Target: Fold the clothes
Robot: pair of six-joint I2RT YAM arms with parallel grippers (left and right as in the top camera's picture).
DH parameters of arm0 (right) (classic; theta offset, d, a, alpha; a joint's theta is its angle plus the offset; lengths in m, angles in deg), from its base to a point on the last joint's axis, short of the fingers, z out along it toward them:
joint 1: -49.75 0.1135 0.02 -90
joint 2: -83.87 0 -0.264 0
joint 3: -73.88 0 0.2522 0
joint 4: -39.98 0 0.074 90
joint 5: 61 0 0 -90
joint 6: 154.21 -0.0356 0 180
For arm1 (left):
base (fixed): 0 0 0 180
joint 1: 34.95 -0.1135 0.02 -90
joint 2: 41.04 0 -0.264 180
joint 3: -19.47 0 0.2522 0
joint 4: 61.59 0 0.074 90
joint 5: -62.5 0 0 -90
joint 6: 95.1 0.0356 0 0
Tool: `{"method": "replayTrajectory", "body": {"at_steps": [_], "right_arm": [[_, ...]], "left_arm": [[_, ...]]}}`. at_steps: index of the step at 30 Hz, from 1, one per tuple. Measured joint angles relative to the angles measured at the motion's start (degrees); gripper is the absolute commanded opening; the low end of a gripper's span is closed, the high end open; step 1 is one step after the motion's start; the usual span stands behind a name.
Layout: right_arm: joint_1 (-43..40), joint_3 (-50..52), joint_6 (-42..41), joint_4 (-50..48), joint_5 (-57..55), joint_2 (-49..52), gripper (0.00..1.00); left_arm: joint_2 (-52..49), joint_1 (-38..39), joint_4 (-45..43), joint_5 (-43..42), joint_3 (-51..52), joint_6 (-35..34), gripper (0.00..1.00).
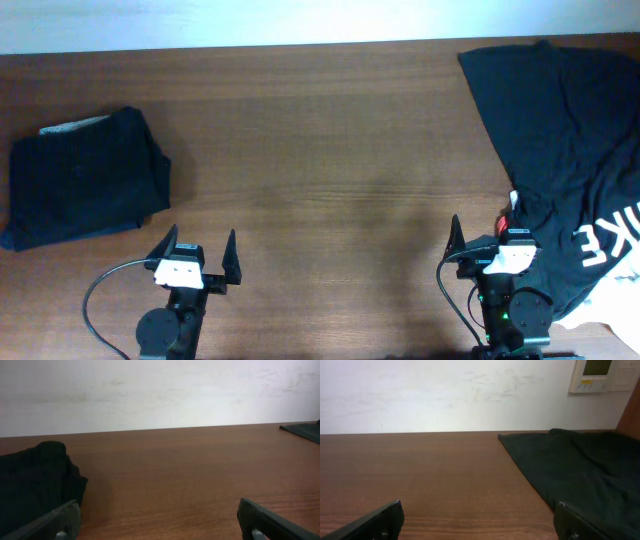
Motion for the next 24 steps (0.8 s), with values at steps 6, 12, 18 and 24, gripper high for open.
{"method": "replayTrajectory", "body": {"at_steps": [6, 12, 18, 24], "right_arm": [[0.0, 0.0, -0.02, 0.0, 0.0, 0.0, 0.99], [0.0, 0.0, 0.02, 0.0, 0.0, 0.0, 0.99], [0.0, 0.0, -0.02, 0.0, 0.0, 0.0, 0.99], [0.0, 0.0, -1.36, -0.07, 0.02, 0.0, 0.99]], "left_arm": [[0.0, 0.0, 0.0, 0.0, 0.0, 0.0, 0.99], [0.0, 0.0, 0.0, 0.0, 0.0, 0.0, 0.99], [0.0, 0.0, 0.0, 0.0, 0.0, 0.0, 0.99], [0.0, 0.0, 0.0, -0.26, 0.0, 0.0, 0.99]]}}
